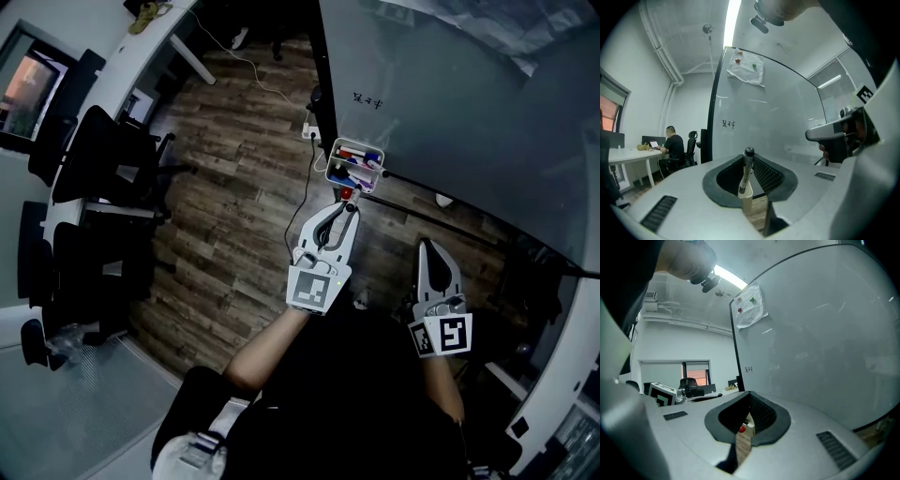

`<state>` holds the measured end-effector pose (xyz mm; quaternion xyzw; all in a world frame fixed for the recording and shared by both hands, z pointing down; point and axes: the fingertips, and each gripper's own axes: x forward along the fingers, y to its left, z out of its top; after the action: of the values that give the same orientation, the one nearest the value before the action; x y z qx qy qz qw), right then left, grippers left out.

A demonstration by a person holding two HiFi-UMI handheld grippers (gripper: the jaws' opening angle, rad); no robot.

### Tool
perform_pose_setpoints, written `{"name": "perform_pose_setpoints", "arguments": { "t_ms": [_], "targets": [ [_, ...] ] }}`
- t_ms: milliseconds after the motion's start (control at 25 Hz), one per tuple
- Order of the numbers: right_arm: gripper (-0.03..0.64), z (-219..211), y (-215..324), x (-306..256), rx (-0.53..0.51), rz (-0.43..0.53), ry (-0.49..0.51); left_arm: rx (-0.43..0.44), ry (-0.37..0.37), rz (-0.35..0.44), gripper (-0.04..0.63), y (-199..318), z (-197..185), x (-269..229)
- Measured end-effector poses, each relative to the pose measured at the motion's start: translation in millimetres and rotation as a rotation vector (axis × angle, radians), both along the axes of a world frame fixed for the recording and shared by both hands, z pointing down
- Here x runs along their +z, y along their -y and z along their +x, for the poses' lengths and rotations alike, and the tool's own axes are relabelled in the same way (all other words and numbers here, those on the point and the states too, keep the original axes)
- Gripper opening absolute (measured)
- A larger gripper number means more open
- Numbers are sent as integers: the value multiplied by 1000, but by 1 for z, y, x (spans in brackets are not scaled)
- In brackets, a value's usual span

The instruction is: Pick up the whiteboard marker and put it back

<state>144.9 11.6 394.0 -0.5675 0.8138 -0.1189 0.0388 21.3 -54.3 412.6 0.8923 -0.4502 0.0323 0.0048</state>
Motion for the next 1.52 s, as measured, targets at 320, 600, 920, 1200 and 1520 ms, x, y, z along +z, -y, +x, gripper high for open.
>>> {"name": "perform_pose_setpoints", "arguments": {
  "t_ms": [320, 600, 920, 1200, 1520],
  "targets": [
    [14, 0, -9, -5, -8, 18, -2, -9, -16, 21, 75, -18, -5, -17],
    [14, -3, -17, -10, -11, 32, 1, -22, -57, 2, 75, -45, -18, -42],
    [14, -7, -25, -13, -15, 41, -2, -50, -52, -1, 75, -65, -29, -48],
    [14, -14, -33, -12, -25, 37, -1, -53, -52, -4, 74, -76, -28, -43],
    [14, -18, -34, -12, -36, 38, -3, -60, -74, -5, 74, -80, -33, -44]
  ]
}}
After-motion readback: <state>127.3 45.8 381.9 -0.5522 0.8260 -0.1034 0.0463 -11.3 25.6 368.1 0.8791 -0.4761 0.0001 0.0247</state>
